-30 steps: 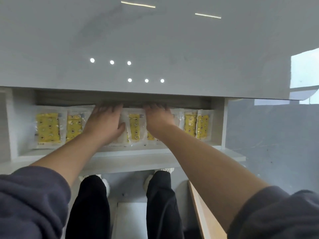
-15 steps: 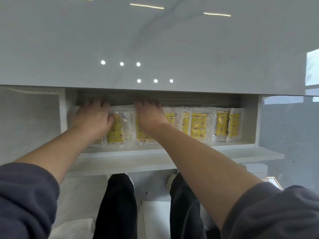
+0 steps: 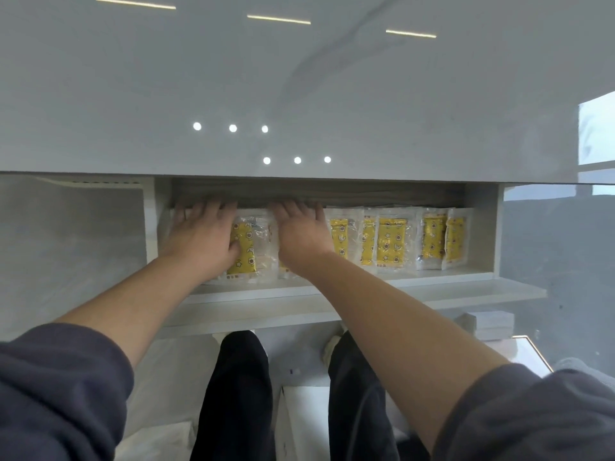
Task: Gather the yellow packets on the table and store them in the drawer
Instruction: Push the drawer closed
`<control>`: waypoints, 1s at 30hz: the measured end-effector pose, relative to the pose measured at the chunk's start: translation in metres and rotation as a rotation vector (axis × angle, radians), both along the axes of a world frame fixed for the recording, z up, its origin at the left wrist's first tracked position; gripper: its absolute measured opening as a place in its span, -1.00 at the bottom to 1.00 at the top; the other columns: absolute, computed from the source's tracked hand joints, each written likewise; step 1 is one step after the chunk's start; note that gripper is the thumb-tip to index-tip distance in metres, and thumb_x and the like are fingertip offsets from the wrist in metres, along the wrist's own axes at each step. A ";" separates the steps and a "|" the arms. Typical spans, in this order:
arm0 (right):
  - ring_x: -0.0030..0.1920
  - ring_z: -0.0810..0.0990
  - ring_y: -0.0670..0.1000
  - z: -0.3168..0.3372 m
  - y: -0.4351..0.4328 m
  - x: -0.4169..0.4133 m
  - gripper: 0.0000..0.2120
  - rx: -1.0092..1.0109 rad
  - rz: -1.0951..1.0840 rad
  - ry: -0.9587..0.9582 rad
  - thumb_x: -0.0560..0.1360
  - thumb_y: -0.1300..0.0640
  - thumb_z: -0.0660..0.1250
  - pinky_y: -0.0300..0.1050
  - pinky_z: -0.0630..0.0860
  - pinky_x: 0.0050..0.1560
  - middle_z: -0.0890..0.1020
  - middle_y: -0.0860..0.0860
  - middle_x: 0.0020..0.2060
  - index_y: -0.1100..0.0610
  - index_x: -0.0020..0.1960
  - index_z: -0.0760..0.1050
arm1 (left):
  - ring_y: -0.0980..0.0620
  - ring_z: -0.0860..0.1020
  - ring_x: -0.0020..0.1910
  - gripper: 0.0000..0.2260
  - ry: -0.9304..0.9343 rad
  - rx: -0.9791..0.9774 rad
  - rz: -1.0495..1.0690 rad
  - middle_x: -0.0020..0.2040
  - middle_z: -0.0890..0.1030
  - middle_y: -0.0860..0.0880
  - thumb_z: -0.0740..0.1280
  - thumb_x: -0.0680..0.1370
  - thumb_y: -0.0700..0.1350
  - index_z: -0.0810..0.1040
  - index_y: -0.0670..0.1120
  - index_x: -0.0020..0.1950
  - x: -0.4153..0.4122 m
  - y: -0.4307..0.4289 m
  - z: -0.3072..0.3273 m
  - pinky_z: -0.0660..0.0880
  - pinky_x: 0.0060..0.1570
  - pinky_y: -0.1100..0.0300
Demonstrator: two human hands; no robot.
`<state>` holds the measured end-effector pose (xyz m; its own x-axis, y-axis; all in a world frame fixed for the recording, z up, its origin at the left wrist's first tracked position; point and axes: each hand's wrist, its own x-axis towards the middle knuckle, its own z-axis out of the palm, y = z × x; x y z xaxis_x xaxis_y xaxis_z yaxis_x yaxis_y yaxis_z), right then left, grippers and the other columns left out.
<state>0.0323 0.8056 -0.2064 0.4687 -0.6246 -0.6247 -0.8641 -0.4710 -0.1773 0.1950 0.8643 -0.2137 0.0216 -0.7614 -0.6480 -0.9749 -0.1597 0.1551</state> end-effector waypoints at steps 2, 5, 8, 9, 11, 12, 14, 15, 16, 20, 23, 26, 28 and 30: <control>0.56 -0.02 0.08 0.008 0.002 -0.015 -0.30 0.023 -0.052 -0.020 0.53 0.20 0.19 0.22 -0.09 0.52 0.09 0.04 0.55 0.08 0.58 -0.06 | -0.17 0.20 0.48 -0.34 0.086 -0.035 0.030 0.51 0.22 -0.13 0.24 0.52 0.12 0.11 -0.07 0.53 -0.010 0.006 0.014 0.08 0.46 -0.19; 0.57 -0.08 0.05 0.027 0.010 -0.053 -0.40 0.128 -0.088 -0.022 0.62 0.08 0.09 0.17 -0.06 0.53 -0.02 0.01 0.58 0.07 0.58 -0.09 | -0.07 0.07 0.55 -0.34 0.268 -0.022 -0.053 0.59 0.02 -0.07 0.14 0.57 0.18 0.01 -0.05 0.57 -0.037 0.022 0.042 0.03 0.51 -0.07; 0.55 0.03 0.05 0.053 0.022 -0.098 -0.43 0.290 -0.137 0.019 0.65 -0.08 0.03 0.09 0.04 0.52 -0.01 -0.03 0.57 0.05 0.58 -0.04 | 0.05 0.01 0.56 -0.32 0.439 0.146 -0.056 0.59 -0.06 0.04 0.11 0.58 0.25 -0.07 0.02 0.58 -0.059 0.035 0.065 0.00 0.49 0.09; 0.54 0.10 0.05 0.061 0.025 -0.111 -0.42 0.339 -0.158 0.040 0.64 -0.14 0.02 0.07 0.08 0.51 0.02 -0.05 0.57 0.05 0.58 -0.02 | 0.07 0.00 0.56 -0.30 0.469 0.206 -0.066 0.59 -0.07 0.06 0.13 0.56 0.28 -0.08 0.05 0.58 -0.065 0.038 0.070 0.01 0.48 0.12; 0.52 0.16 0.03 0.074 0.030 -0.135 -0.39 0.398 -0.160 0.085 0.62 -0.22 -0.01 0.05 0.08 0.51 0.10 -0.05 0.56 0.04 0.57 0.03 | 0.08 0.02 0.55 -0.25 0.475 0.275 -0.132 0.59 -0.07 0.07 0.18 0.53 0.30 -0.08 0.06 0.58 -0.076 0.041 0.075 0.04 0.48 0.13; 0.52 0.17 0.00 0.077 0.032 -0.144 -0.38 0.404 -0.132 0.103 0.61 -0.26 -0.03 0.04 0.06 0.52 0.14 -0.05 0.55 0.04 0.57 0.06 | 0.08 0.03 0.55 -0.24 0.462 0.281 -0.161 0.59 -0.05 0.07 0.22 0.53 0.28 -0.07 0.05 0.58 -0.081 0.042 0.076 0.07 0.47 0.13; 0.50 0.21 -0.02 0.084 0.033 -0.156 -0.40 0.393 -0.057 0.113 0.60 -0.26 0.01 0.02 0.06 0.51 0.21 -0.06 0.53 0.02 0.54 0.13 | 0.05 0.09 0.54 -0.33 0.403 0.261 -0.210 0.59 -0.01 0.05 0.26 0.56 0.14 0.02 0.04 0.57 -0.087 0.040 0.076 0.13 0.45 0.12; 0.45 0.30 0.00 0.086 0.033 -0.159 -0.47 0.376 -0.017 0.118 0.61 -0.18 0.07 -0.03 0.16 0.45 0.27 -0.06 0.50 0.02 0.51 0.19 | 0.03 0.15 0.53 -0.40 0.362 0.243 -0.234 0.59 0.03 0.03 0.25 0.58 0.06 0.09 0.03 0.56 -0.089 0.039 0.077 0.18 0.43 0.10; 0.35 0.42 0.03 0.088 0.033 -0.161 -0.58 0.339 0.017 0.130 0.62 -0.05 0.14 -0.09 0.29 0.32 0.38 -0.04 0.43 0.03 0.45 0.28 | 0.00 0.23 0.49 -0.48 0.316 0.219 -0.262 0.58 0.08 0.02 0.23 0.59 0.01 0.17 0.02 0.53 -0.090 0.038 0.078 0.24 0.39 0.08; -0.04 0.59 0.07 0.089 0.030 -0.158 -0.70 0.127 0.111 0.176 0.49 0.33 0.24 -0.13 0.44 -0.15 0.57 0.01 0.06 0.08 0.18 0.43 | 0.01 0.54 0.12 -0.74 0.184 0.104 -0.342 0.31 0.45 0.05 0.17 0.60 -0.07 0.40 0.01 0.29 -0.095 0.038 0.080 0.47 -0.05 0.12; -0.10 0.57 0.08 0.084 0.021 -0.154 -0.69 0.042 0.075 0.135 0.44 0.40 0.26 -0.14 0.36 -0.22 0.56 0.02 -0.05 0.11 0.10 0.45 | 0.02 0.57 -0.04 -0.81 0.108 -0.001 -0.313 0.04 0.58 0.08 0.24 0.57 -0.15 0.45 0.01 0.16 -0.090 0.032 0.074 0.45 -0.21 0.14; -0.19 0.55 0.06 0.079 0.003 -0.147 -0.74 -0.158 0.084 0.093 0.34 0.36 0.43 -0.15 0.35 -0.20 0.58 0.00 -0.21 0.11 -0.05 0.52 | -0.01 0.57 -0.15 -0.74 0.062 -0.153 -0.309 -0.13 0.61 0.04 0.44 0.38 -0.29 0.56 -0.02 -0.01 -0.078 0.016 0.067 0.51 -0.28 0.11; -0.21 0.55 0.06 0.079 -0.009 -0.143 -0.63 -0.282 0.102 0.063 0.16 0.33 0.56 -0.10 0.43 -0.16 0.58 -0.01 -0.24 0.09 -0.11 0.55 | -0.09 0.54 -0.13 -0.66 0.055 -0.349 -0.396 -0.09 0.60 -0.05 0.41 0.29 -0.42 0.59 -0.10 -0.03 -0.074 0.002 0.069 0.45 -0.23 0.07; -0.10 0.51 0.08 0.082 -0.018 -0.141 -0.51 -0.425 0.149 0.028 0.11 0.33 0.56 -0.05 0.39 -0.03 0.55 0.00 -0.11 0.06 -0.02 0.54 | -0.16 0.53 -0.07 -0.56 0.051 -0.592 -0.472 0.01 0.58 -0.14 0.19 0.28 -0.50 0.59 -0.16 0.04 -0.072 -0.013 0.078 0.38 -0.19 0.02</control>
<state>-0.1089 0.7872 -0.1239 0.5591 -0.7557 -0.3411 -0.7833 -0.6163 0.0814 0.1231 0.8513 -0.1362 -0.4122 -0.9032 -0.1197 -0.9083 0.3970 0.1317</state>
